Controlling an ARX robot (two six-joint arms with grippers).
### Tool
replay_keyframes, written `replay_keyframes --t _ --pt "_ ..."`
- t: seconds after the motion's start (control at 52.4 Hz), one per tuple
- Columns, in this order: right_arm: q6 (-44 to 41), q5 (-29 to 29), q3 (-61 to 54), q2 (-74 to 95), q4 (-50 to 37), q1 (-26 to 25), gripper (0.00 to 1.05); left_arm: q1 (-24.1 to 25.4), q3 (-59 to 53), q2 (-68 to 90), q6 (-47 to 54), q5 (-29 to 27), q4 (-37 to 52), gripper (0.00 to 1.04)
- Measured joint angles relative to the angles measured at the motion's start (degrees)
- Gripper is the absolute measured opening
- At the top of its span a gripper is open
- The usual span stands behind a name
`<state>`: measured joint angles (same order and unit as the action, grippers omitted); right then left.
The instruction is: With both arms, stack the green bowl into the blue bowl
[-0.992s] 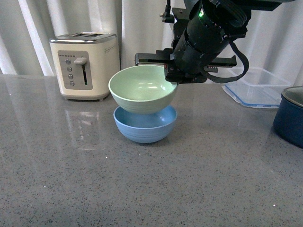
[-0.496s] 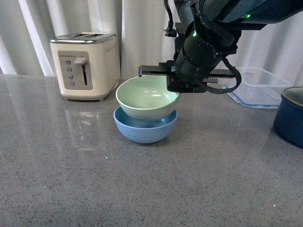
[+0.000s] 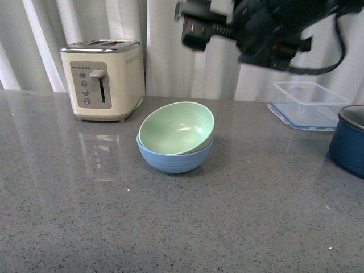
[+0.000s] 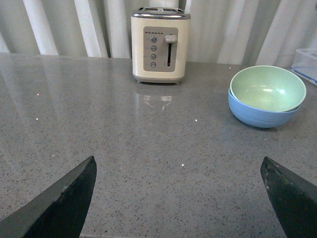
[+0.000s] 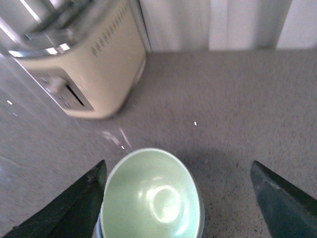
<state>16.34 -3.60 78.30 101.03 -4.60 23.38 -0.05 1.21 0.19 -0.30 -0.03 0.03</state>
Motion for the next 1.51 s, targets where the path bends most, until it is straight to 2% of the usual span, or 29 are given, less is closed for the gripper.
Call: replay_keyframes --t 0.038,0.114,0.153,0.267,0.439,0.572,1.03,1.182,1.259,1.507 --pt "-0.85 -1.75 -3.1 -3.13 -3.85 0.13 0.86 0.0 0.0 0.0 0.0 0.0 0.0 0.98" --pt "-7.58 -14.08 -13.64 -11.56 -18.14 -0.09 0.73 0.0 0.0 0.0 0.0 0.04 0.0 0.98" --pt "-10.34 -16.06 -18.86 -15.47 -23.47 -0.92 0.65 0.0 0.0 0.0 0.0 0.02 0.0 0.98" --pt "-13.94 -15.04 -31.61 -22.91 -30.91 -4.42 0.46 0.0 0.0 0.0 0.0 0.0 0.0 0.98" --pt "-15.61 -11.32 -45.27 -27.43 -34.88 -8.39 0.19 0.0 0.0 0.0 0.0 0.02 0.0 0.98" --pt "-16.0 -8.98 -51.69 -32.35 -36.96 -10.45 0.0 0.0 0.0 0.0 0.0 0.02 0.0 0.98" --pt "-16.17 -2.29 -67.95 -48.13 -37.53 -17.18 0.01 0.0 0.0 0.0 0.0 0.0 0.0 0.98" --pt "-16.17 -0.63 -70.82 -52.78 -35.63 -18.93 0.01 0.0 0.0 0.0 0.0 0.02 0.0 0.98" --pt "-16.2 3.23 -72.32 -55.93 -33.88 -22.23 0.01 0.0 0.0 0.0 0.0 0.02 0.0 0.98" --pt "-16.17 3.45 -75.12 -64.5 -28.26 -23.23 0.01 0.0 0.0 0.0 0.0 0.02 0.0 0.98"
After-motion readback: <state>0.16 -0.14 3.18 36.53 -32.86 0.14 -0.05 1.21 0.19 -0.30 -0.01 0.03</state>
